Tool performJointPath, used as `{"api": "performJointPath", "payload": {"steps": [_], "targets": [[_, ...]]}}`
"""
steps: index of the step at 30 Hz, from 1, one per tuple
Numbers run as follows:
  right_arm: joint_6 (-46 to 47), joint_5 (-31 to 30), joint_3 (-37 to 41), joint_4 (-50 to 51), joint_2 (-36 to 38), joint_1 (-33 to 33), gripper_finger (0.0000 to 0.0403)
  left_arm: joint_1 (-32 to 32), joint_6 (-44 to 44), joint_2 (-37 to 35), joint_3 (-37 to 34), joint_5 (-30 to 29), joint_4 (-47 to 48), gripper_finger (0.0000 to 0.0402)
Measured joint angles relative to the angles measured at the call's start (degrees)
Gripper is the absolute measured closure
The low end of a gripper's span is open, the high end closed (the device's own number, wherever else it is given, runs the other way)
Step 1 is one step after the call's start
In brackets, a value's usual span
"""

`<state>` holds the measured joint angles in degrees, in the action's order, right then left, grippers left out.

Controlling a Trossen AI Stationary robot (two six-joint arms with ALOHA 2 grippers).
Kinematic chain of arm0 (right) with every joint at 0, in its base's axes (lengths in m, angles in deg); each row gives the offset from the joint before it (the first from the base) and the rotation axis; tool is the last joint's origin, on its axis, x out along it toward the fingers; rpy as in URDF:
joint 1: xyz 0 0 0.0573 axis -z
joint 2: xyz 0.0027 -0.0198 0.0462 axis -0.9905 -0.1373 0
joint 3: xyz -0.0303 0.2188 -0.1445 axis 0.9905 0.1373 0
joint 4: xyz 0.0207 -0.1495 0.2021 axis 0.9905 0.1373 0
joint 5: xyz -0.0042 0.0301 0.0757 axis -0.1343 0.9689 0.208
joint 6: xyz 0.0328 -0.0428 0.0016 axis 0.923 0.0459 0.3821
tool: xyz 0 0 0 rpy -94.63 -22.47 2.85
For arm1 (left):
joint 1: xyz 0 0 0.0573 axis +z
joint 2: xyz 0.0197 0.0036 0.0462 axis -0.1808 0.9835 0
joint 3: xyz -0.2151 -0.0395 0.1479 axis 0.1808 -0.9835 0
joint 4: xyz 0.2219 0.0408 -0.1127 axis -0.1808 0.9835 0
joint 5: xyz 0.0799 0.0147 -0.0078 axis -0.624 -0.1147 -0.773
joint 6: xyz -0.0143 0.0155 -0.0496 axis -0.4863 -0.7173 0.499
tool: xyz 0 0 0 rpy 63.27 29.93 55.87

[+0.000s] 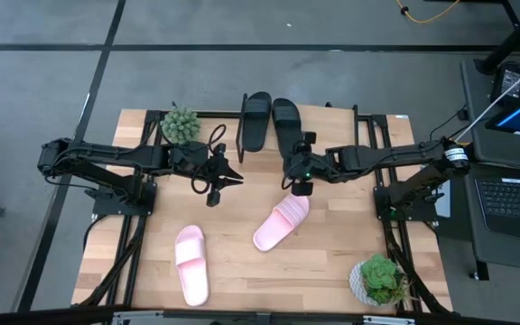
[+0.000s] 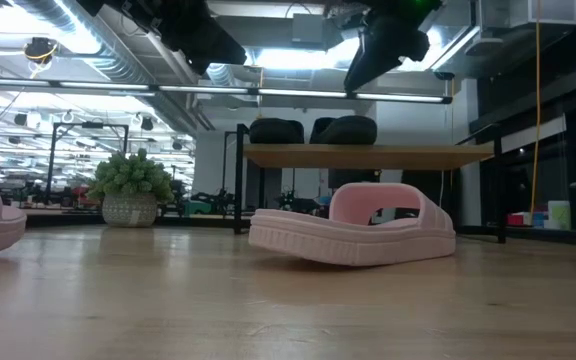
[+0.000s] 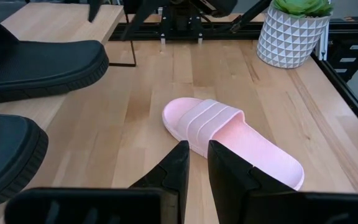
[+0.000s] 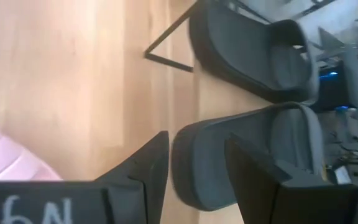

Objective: Pick and place slides into the shelf
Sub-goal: Put the black slide on the shelf

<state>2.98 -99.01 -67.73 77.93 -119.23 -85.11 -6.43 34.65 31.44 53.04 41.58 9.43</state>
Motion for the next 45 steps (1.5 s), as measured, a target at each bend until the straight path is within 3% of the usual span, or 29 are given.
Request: {"api": "performJointPath", "payload": {"steps": [7, 16, 21, 45], "targets": [[3.70, 6.30, 0.00, 4.63, 0.00, 1.62, 0.0247, 0.00, 0.00, -0.02, 0.00, 0.00, 0.00, 0.0351], [2.40, 6.83, 0.00, 4.15, -0.46, 4.92, 0.0260, 0.00, 0.01, -0.01, 0.00, 0.00, 0.00, 0.0351], [2.32, 12.51, 0.03, 3.66, -0.81, 6.69, 0.0267, 0.01, 0.02, 0.00, 0.00, -0.01, -0.02, 0.0351], [0.77, 14.83, 0.02, 5.14, -1.75, 9.79, 0.0273, 0.02, 0.01, 0.00, 0.00, 0.00, -0.01, 0.0351]]}}
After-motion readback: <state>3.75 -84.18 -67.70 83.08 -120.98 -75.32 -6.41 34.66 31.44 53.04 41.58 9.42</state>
